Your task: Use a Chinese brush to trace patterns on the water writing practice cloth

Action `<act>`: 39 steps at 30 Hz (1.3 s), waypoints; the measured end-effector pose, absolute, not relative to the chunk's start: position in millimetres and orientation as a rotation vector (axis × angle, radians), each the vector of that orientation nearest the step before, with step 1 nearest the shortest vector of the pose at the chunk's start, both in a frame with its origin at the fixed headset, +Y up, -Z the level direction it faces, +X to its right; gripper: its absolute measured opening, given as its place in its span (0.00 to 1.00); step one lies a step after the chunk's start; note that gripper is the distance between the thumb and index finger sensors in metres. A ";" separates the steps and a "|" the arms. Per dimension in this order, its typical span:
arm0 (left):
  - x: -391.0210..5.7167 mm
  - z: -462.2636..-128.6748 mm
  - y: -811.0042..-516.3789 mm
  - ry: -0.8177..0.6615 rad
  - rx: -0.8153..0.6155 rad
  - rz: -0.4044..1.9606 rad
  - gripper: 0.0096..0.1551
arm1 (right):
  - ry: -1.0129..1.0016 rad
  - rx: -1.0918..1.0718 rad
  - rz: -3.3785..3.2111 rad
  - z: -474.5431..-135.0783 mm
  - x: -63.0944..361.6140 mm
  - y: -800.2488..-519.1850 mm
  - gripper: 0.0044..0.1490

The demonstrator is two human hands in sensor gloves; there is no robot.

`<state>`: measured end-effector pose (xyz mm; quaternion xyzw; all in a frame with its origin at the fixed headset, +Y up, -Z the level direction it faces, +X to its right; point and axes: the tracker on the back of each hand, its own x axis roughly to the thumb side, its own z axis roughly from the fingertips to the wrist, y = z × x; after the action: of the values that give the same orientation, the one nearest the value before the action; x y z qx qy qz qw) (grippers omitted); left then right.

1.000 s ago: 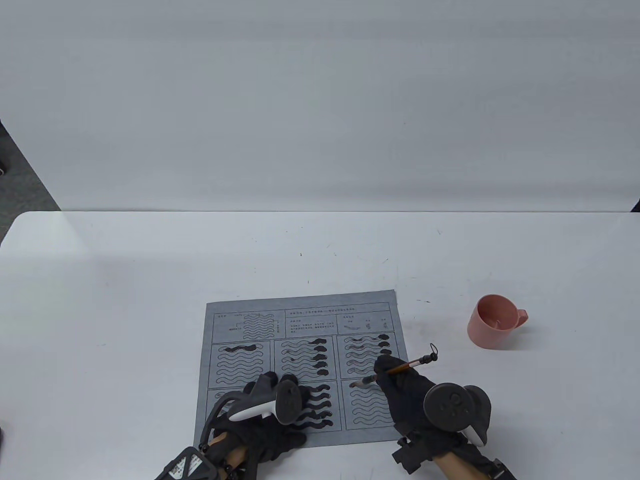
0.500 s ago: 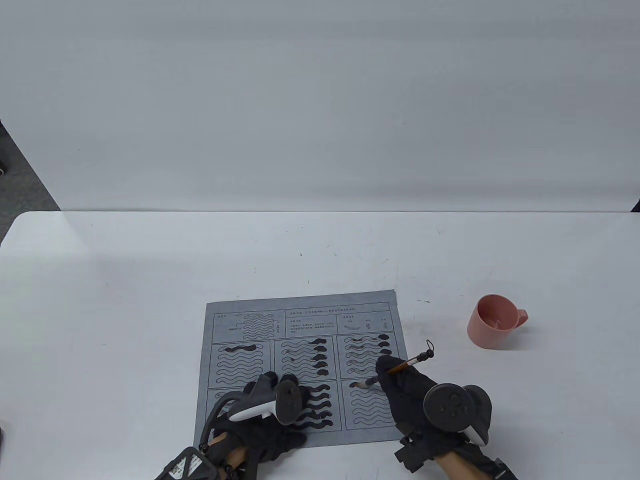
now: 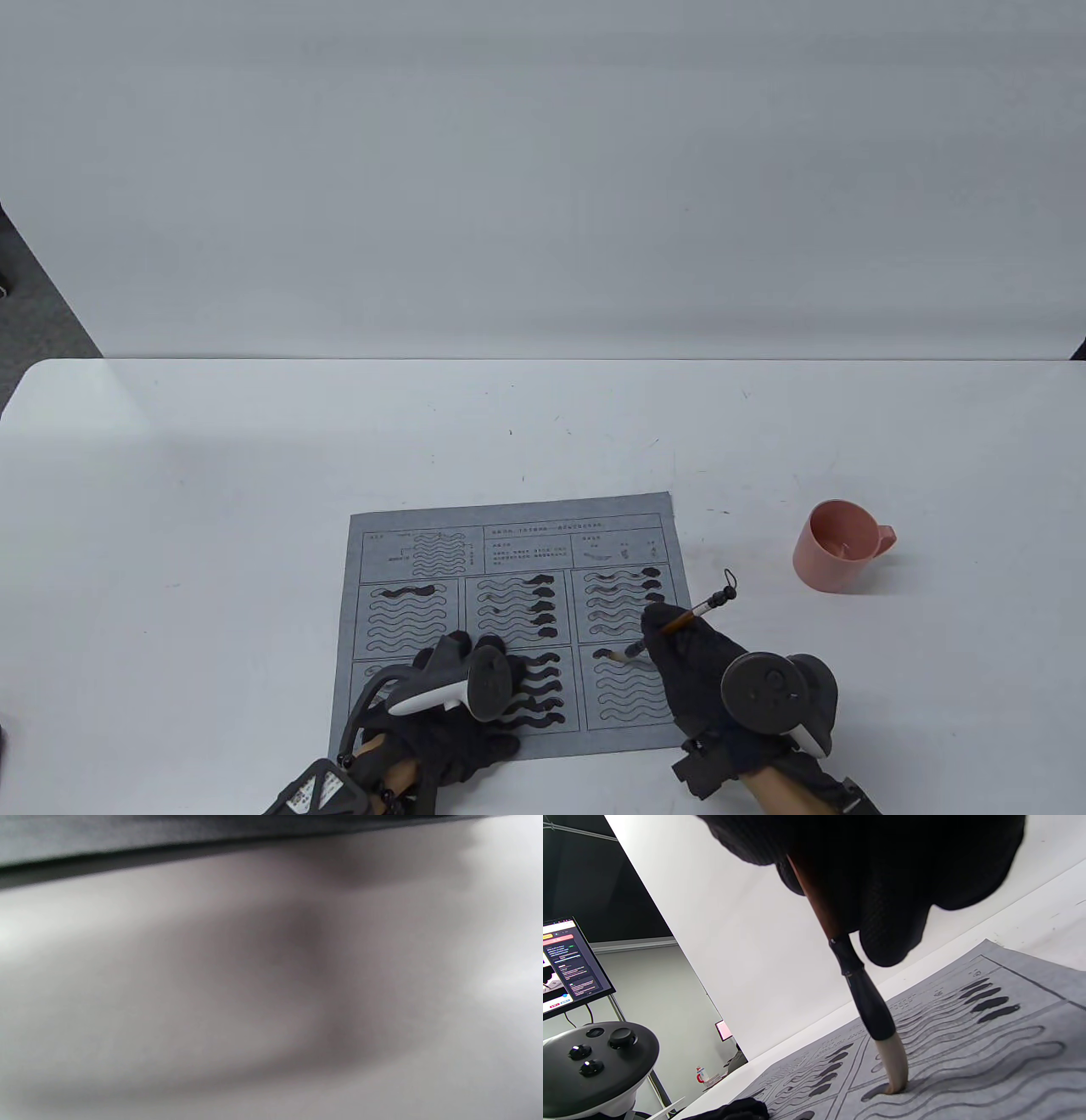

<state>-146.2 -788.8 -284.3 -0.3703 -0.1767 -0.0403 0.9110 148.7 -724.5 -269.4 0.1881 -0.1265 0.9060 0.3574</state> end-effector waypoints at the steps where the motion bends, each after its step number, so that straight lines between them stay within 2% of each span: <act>1: -146.2 -284.3 -788.8 -0.364 -0.763 -0.083 0.52 | -0.330 0.486 2.341 -269.4 149.0 -724.4 0.25; 39: -146.2 -284.3 -788.8 -0.364 -0.763 -0.083 0.52 | -0.400 0.431 2.393 -272.2 161.3 -721.7 0.25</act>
<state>-146.2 -788.8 -284.3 -0.3703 -0.1767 -0.0403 0.9110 161.3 -721.7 -272.2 0.1648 -0.1530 0.9160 0.3322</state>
